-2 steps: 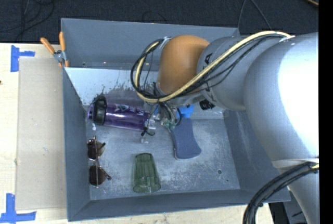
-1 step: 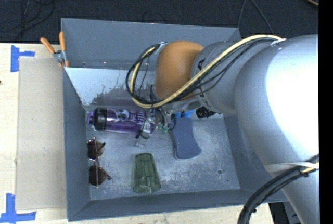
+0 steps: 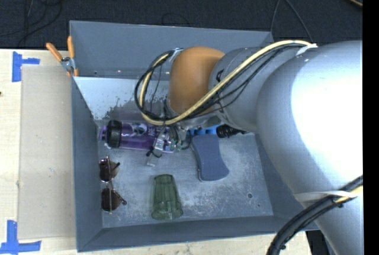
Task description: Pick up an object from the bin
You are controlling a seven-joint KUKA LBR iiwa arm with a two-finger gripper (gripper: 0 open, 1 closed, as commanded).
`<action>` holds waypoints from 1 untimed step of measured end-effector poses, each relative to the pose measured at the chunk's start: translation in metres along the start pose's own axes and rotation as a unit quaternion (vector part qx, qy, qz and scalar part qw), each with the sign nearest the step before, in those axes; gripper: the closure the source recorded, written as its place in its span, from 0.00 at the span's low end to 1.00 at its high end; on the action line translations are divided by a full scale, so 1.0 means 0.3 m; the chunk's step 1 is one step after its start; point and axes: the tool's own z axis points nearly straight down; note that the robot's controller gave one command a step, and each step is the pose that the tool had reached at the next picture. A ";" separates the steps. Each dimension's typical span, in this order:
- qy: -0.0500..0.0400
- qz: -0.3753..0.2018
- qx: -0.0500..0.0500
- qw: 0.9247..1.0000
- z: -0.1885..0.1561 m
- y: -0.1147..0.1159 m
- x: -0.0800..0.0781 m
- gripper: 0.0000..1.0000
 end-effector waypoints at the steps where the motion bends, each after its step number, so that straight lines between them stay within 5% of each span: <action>1: 0.001 -0.028 0.002 1.000 0.003 -0.043 -0.017 1.00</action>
Offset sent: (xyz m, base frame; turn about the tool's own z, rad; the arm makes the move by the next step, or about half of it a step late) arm 0.0000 0.0000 0.0000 0.0000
